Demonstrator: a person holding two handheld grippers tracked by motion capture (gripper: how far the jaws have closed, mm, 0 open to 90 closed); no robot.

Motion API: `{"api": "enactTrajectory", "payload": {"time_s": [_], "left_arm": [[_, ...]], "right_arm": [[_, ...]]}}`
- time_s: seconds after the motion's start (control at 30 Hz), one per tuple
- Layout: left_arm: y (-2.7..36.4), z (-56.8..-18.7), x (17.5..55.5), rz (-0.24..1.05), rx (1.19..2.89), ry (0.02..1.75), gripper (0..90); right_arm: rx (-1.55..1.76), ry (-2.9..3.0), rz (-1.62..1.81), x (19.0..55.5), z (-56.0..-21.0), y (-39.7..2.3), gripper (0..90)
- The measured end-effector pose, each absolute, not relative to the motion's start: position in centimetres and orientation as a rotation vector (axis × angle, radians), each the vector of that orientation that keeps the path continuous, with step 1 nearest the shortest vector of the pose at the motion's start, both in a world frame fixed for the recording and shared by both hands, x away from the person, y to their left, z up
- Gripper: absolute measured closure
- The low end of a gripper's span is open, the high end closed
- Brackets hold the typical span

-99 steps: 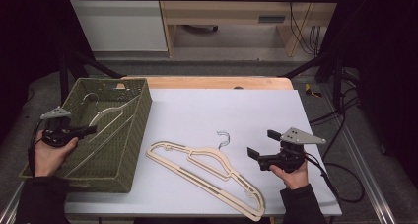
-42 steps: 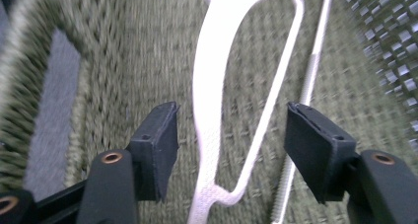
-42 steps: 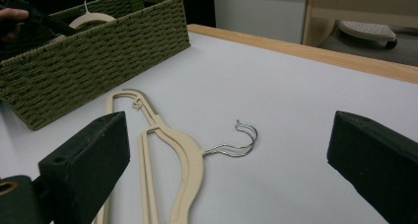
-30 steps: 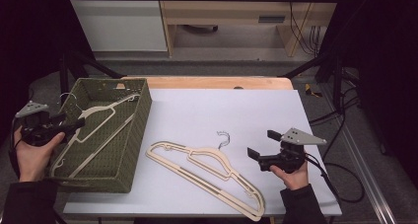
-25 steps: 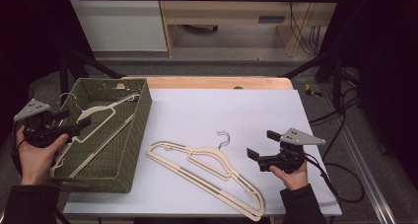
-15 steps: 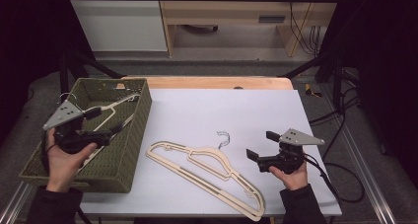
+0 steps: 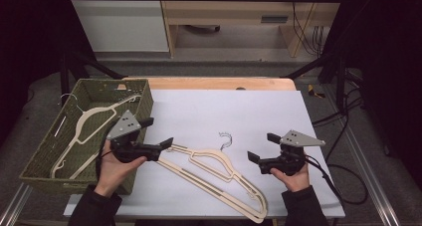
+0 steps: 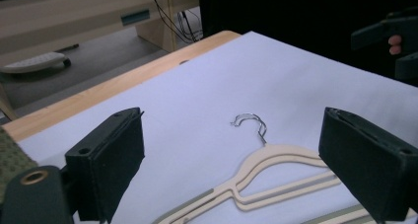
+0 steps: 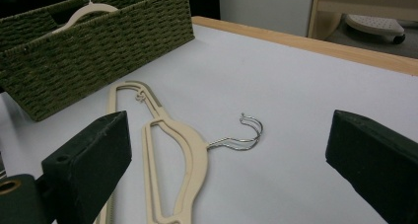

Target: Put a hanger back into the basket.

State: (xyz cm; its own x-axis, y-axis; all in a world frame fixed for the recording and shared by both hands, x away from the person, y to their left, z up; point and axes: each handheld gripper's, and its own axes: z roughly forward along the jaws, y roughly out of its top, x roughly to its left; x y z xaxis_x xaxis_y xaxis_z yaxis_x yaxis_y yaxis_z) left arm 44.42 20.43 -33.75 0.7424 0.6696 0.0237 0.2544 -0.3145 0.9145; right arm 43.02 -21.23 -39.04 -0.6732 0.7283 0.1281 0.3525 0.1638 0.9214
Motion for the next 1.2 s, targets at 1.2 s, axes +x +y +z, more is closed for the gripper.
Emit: {"api": "enactTrajectory", "payload": {"time_s": [1.2], "left_arm": [[9.5, -40.3, 49.8, 0.364, 1.991, 0.773, 13.1]], "right_arm": [[1.013, 2.117, 1.500, 43.0, -39.2, -21.1, 4.6]]}}
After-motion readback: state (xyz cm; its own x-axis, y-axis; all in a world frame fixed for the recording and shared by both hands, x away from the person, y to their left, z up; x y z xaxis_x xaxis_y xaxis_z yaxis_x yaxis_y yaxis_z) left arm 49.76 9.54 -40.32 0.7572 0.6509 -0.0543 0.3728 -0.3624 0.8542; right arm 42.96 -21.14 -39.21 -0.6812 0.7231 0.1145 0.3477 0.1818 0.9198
